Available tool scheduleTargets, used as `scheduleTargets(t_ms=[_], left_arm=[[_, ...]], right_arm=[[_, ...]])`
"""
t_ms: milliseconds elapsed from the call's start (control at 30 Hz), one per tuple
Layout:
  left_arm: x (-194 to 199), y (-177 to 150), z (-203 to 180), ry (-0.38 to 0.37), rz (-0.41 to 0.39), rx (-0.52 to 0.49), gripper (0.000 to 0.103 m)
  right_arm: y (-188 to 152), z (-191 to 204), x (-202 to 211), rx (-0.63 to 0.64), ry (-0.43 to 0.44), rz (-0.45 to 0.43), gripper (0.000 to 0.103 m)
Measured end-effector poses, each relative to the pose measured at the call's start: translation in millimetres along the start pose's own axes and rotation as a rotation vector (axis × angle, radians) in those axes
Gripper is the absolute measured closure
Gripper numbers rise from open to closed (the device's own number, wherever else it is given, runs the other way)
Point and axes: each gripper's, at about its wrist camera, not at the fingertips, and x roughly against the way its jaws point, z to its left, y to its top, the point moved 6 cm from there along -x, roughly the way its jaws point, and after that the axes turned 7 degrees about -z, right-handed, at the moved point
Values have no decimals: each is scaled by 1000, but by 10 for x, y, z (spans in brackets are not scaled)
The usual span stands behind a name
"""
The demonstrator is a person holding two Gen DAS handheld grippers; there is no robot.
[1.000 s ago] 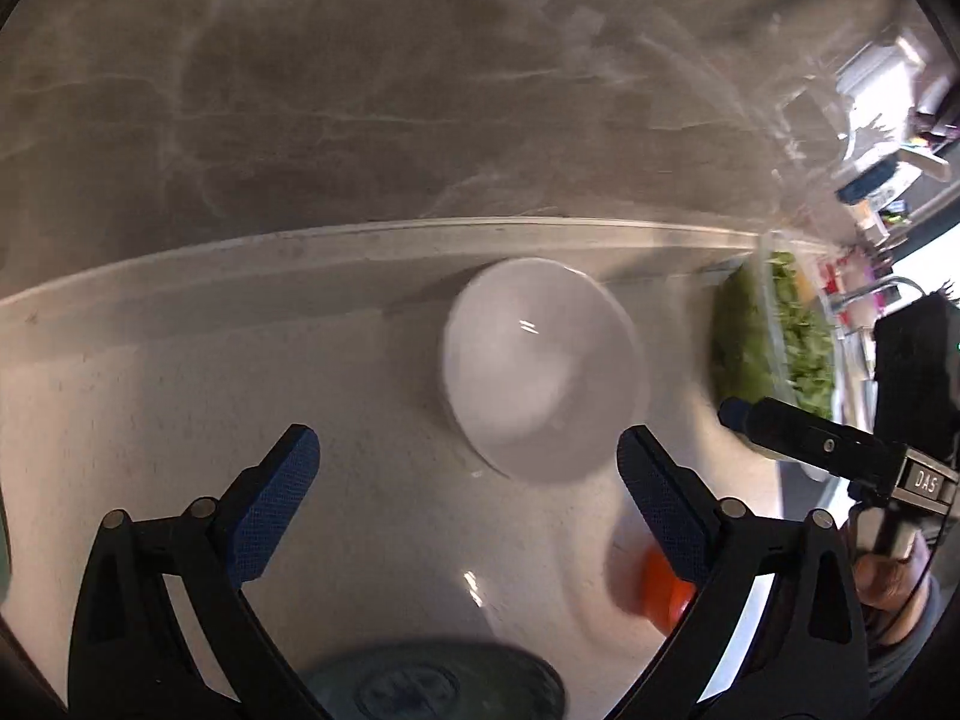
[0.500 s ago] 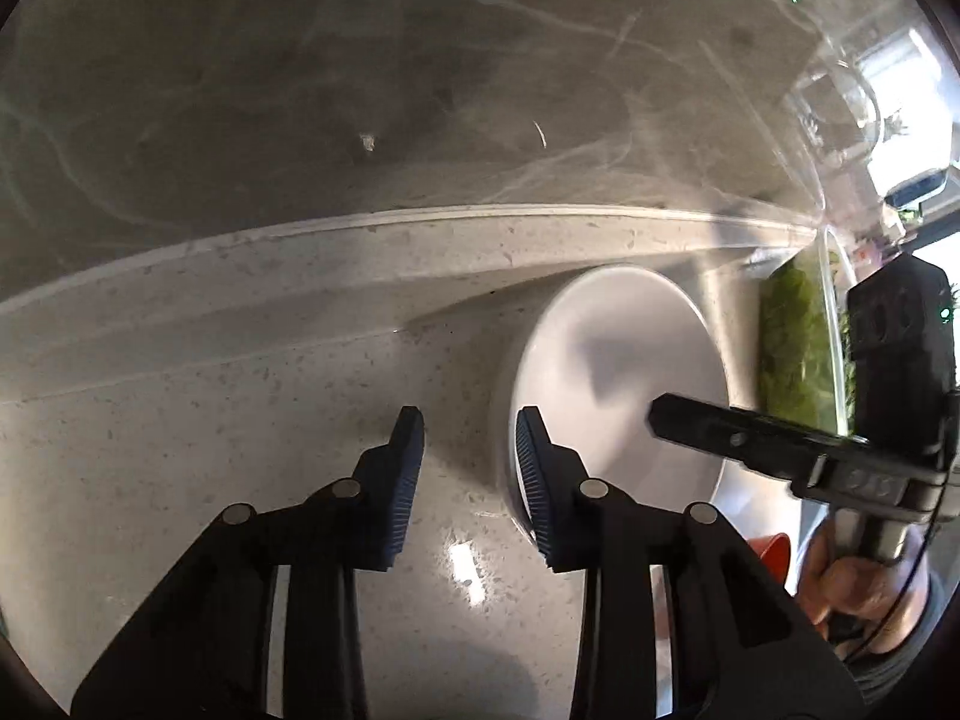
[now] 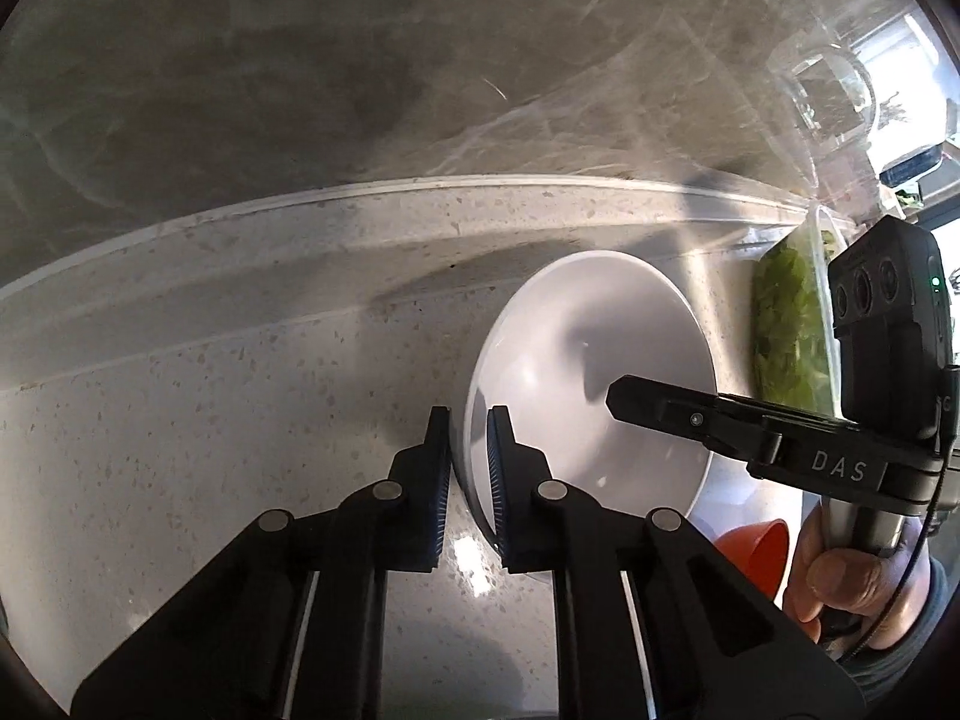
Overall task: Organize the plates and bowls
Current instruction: 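Lift the small white bowl and lower it into the blue-patterned bowl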
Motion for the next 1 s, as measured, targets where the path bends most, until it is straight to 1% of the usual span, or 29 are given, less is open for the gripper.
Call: scheduleTargets(t_ms=[133,233,333,467,533,633,667,767,800,867,1000], left_arm=[[191,-70,-100,-4,-15,0,93],[462,-160,-97,-15,-40,10,93],[744,-309,-82,-5,-64,19,92],[1072,-625,-26,12,-83,33,92],[1193,-864,31,24,-80,44,92],[1241,-1181,80,41,-69,63,92],[1216,-1241,65,42,-63,69,92],[1132,-1497,177,29,-35,110,92],[1104,-1574,193,20,-13,118,92],[1036,-1696,205,26,2,122,92],[981,-1849,367,27,26,126,92]], right_arm=[[-28,175,139,34,14,-8,84],[-88,342,273,64,42,-7,84],[-225,534,369,94,70,4,83],[-512,809,446,145,102,35,83],[-688,896,432,155,120,62,83],[-963,983,351,169,127,100,83],[-1041,998,313,177,123,112,83],[-1284,977,198,176,107,148,83],[-1357,957,157,175,99,159,83],[-1446,1011,31,173,83,175,83],[-1614,916,-98,172,54,190,83]])
